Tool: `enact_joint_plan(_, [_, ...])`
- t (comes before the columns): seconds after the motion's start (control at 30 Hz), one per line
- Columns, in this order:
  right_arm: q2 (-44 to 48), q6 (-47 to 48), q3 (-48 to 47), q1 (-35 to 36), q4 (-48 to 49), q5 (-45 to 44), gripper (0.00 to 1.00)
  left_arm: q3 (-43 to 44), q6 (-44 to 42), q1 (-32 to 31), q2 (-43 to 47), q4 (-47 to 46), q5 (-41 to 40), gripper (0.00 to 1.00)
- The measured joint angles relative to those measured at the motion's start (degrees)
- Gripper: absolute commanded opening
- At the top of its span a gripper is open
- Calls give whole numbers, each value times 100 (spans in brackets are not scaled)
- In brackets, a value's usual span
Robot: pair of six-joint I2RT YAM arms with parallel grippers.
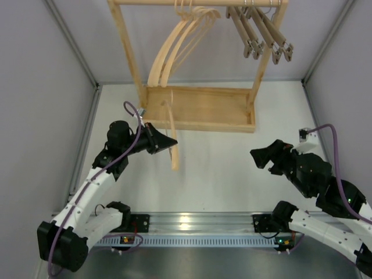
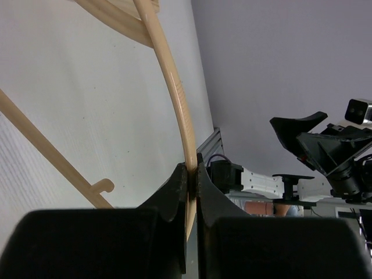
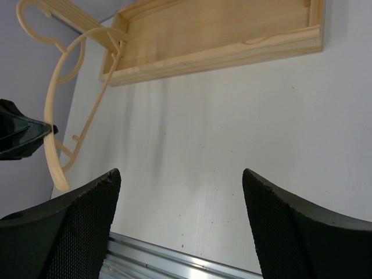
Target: Organize the hangers
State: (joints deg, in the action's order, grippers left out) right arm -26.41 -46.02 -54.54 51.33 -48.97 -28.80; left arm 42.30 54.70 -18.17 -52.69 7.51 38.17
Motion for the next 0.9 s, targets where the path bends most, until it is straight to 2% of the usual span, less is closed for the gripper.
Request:
enact_joint_plan(0.4, [-146,2,-76,0,-2,50,82,-278,1123,664,-380,-2144,584,0])
enact_joint_plan(0.63, [-146,2,-76,0,-2,63,82,-385,1537,898,-704,-2918,776,0])
enact_joint_plan(0.9, [-144,4,-76,0,-11,83,82,-450,2229,1491,-1043,-4140,1049,0])
